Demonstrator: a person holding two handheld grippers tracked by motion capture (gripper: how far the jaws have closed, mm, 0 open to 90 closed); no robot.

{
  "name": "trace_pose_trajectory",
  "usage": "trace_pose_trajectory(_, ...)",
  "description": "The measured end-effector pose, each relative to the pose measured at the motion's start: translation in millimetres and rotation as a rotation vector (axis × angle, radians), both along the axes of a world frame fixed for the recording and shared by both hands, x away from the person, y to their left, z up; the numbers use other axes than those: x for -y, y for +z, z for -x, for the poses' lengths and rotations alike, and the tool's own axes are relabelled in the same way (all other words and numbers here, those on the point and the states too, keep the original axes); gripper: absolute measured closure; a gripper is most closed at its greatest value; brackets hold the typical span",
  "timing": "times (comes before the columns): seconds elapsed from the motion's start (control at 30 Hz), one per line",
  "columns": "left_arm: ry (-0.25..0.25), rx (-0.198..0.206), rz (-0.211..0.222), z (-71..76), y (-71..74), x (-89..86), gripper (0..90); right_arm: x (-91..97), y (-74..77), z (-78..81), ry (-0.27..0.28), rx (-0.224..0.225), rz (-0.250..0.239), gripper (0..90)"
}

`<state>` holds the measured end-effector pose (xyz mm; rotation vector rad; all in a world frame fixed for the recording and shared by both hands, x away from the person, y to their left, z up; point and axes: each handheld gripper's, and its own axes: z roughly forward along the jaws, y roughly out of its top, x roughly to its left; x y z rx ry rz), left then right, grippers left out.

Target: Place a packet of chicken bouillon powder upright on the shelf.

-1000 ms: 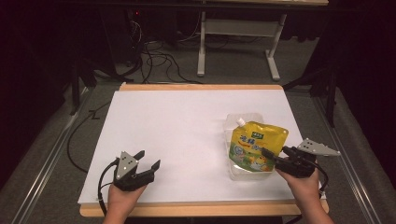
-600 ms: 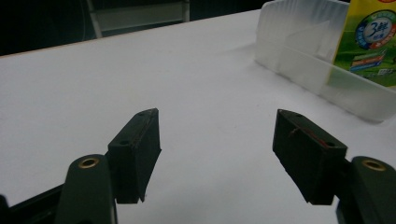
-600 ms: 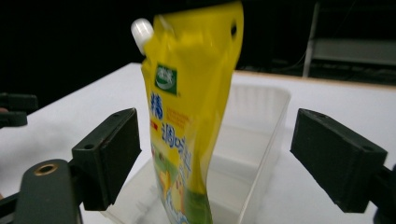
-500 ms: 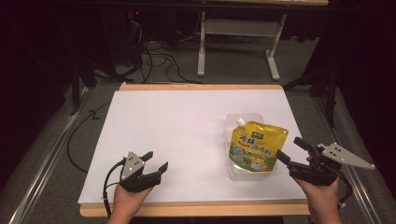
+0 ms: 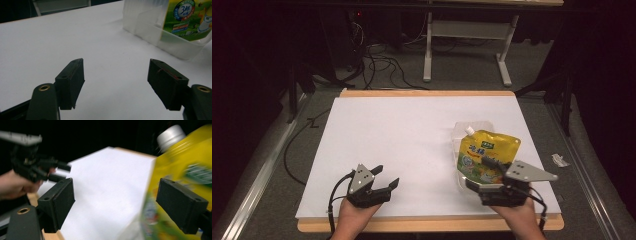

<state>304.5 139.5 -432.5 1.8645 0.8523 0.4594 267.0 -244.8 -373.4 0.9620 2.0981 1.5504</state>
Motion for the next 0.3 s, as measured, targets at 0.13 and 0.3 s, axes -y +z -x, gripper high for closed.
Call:
trace_pose_trajectory(0.13,0.005,-0.014,0.001,-1.9,-1.3,-4.2,29.0,-20.8,-19.5,-10.0,0.022,-0.057,0.036,15.5)
trace_pose_trajectory(0.3,0.013,-0.024,0.0,-2.3,-1.7,-7.4,27.9,-20.6,-19.8,-11.9,0.019,-0.055,0.021,15.5)
